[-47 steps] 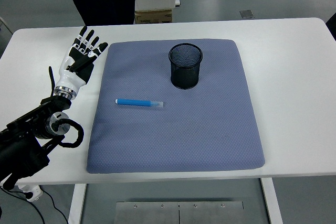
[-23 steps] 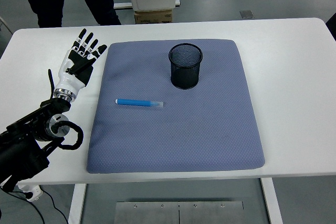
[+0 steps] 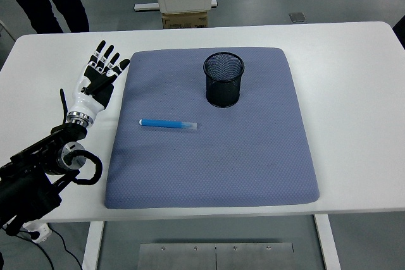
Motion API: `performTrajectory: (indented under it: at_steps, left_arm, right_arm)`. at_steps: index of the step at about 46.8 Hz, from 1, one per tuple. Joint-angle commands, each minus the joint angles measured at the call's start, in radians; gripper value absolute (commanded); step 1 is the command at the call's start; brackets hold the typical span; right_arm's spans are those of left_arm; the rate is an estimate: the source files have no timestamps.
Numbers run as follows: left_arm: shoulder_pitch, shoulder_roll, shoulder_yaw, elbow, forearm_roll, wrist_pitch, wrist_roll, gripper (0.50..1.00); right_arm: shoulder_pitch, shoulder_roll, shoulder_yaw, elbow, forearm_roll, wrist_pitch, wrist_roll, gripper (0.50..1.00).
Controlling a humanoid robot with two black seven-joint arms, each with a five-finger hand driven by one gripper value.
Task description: Left hand places marker in pen holder
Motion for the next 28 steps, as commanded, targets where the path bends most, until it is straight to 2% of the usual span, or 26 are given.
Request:
performTrajectory:
  at_steps: [1, 7, 12, 28]
  left_arm:
    - [0.003, 0.000, 0.000, -0.001, 0.003, -0.001, 0.000, 1.000]
    - [0.016, 0.001, 0.002, -0.003, 0.007, -0.004, 0.000, 1.000]
    - [0.012, 0.007, 0.002, -0.003, 0.019, -0.029, 0.000, 1.000]
    - [-0.027, 0.014, 0.017, -0.003, 0.023, -0.020, 0.011, 1.000]
  right_arm:
    - [0.000, 0.000, 0.000, 0.000, 0.000, 0.000, 0.000, 1.000]
    - [0.000, 0.000, 0.000, 0.000, 0.000, 0.000, 0.000, 1.000]
    - [0.000, 0.000, 0.000, 0.000, 0.000, 0.000, 0.000, 1.000]
    - [0.000, 0.000, 0.000, 0.000, 0.000, 0.000, 0.000, 1.000]
